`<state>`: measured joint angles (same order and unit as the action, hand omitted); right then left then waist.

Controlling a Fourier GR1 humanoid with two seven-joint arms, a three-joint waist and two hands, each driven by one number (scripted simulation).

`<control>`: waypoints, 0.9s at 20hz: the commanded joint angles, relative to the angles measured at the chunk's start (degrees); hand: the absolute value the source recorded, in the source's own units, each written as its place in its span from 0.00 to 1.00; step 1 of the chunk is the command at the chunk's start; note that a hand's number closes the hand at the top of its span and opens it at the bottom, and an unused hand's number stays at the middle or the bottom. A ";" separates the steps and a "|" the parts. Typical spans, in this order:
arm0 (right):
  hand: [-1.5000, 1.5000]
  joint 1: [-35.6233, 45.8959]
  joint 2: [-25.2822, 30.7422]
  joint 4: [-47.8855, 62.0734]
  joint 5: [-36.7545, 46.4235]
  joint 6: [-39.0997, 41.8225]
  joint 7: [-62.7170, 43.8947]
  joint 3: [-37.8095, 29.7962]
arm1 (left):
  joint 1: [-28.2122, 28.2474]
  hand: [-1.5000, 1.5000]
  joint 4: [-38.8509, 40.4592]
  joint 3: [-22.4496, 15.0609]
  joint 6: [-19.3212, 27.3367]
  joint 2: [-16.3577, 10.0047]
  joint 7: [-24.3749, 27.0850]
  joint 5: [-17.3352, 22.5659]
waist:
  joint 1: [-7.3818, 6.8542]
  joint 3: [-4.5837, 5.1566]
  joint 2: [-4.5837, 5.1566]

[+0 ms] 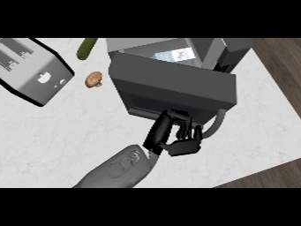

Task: Pick up the milk, place it into the microwave and close the microwave

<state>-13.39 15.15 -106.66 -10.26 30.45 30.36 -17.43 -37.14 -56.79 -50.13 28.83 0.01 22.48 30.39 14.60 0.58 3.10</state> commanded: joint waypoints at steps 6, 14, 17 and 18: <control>0.00 2.53 3.64 -1.49 -3.39 1.58 -3.52 -1.36 | -9.46 1.00 6.36 5.13 0.82 -0.01 0.79 7.97 | 2.12 -0.13 0.88; 0.00 4.95 5.46 -0.85 -6.07 1.92 -5.61 -2.41 | -14.06 1.00 10.30 8.16 -0.91 -0.01 4.98 13.47 | 3.14 -0.14 1.92; 0.00 5.96 6.32 -0.84 -7.32 2.15 -6.57 -2.75 | -16.49 1.00 12.08 9.16 -0.62 -0.01 5.85 14.80 | 3.91 -0.18 2.10; 0.00 5.76 6.63 -0.76 -7.79 2.31 -6.41 -3.40 | -16.05 1.00 12.28 9.26 -0.66 -0.01 7.02 15.24 | 4.42 -0.20 2.00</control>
<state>-8.50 20.77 -107.54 -16.71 32.46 24.63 -20.03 -49.57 -46.85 -43.15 28.65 0.01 27.54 43.91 18.07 0.41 4.85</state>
